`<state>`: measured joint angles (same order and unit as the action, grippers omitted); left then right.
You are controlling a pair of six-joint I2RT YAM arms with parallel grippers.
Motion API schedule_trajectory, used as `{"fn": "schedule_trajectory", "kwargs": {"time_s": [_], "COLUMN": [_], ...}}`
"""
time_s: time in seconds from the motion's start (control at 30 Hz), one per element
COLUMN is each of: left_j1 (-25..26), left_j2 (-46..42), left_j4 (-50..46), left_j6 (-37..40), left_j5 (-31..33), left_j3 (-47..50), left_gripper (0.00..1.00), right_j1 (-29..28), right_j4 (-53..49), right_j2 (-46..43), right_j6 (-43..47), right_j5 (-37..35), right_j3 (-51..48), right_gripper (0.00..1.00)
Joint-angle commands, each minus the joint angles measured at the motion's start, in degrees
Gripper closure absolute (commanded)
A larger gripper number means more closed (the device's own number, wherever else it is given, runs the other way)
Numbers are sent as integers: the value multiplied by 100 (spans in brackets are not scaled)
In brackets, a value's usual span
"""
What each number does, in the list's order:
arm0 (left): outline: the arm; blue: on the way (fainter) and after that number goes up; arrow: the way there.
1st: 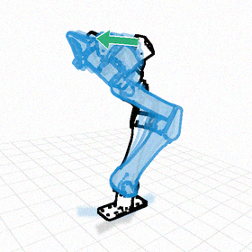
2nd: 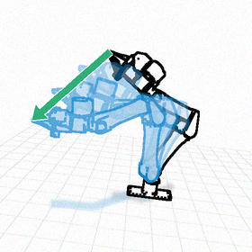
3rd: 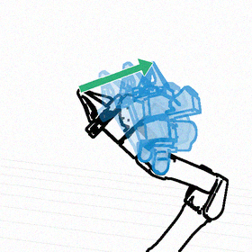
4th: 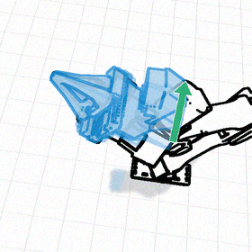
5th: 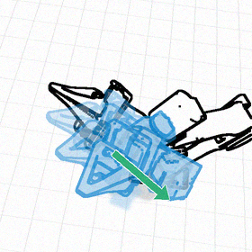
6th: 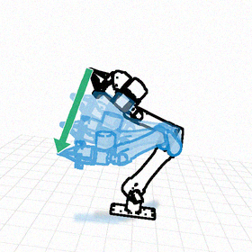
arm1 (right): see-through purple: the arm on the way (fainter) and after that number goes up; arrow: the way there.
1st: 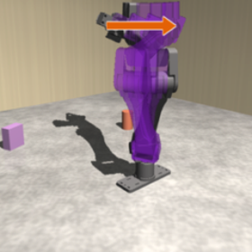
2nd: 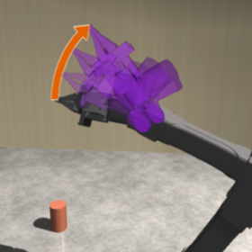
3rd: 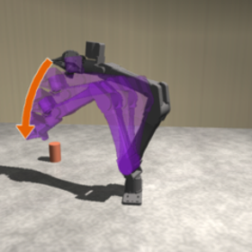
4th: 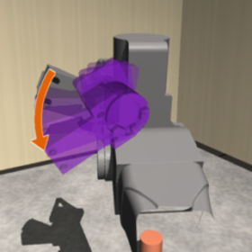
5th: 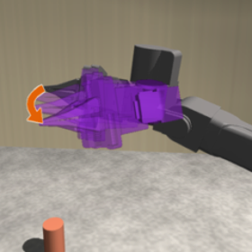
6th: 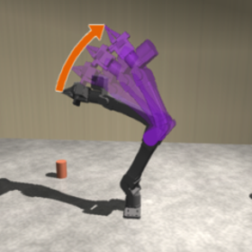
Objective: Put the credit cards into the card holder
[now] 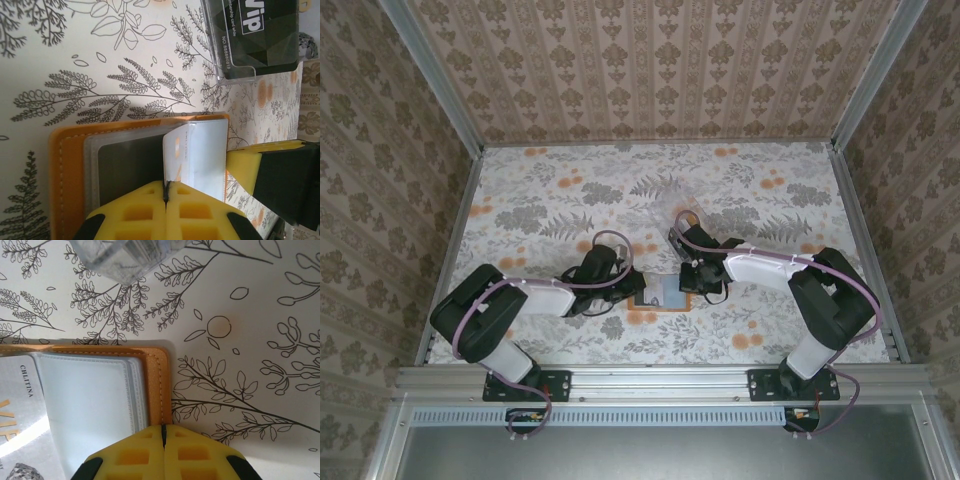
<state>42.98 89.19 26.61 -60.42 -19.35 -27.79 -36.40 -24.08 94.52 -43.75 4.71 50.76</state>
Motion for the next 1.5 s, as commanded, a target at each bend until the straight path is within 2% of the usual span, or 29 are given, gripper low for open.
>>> {"fn": "schedule_trajectory", "kwargs": {"time_s": [0.0, 0.7, 1.17, 1.23, 1.47], "left_j1": [-42, 287, 101, 91, 244], "left_j2": [-63, 428, 94, 104, 525], "left_j4": [-292, -23, -767, -1138, -844], "left_j6": [141, 6, 443, 520, 403], "left_j5": [-51, -95, -196, -177, -262], "left_j3": [-56, -262, -261, -398, -746], "left_gripper": [97, 95, 97, 97, 95], "right_j1": [-25, -25, -25, -23, -25], "right_j4": [25, 138, 117, 109, 180], "right_j2": [352, 445, 418, 419, 397], "right_j6": [-108, -151, -158, -153, -150], "right_j5": [-64, 54, 39, 39, 142], "right_j3": [-293, -326, -305, -289, -312], "right_gripper": [92, 92, 92, 92, 92]}}
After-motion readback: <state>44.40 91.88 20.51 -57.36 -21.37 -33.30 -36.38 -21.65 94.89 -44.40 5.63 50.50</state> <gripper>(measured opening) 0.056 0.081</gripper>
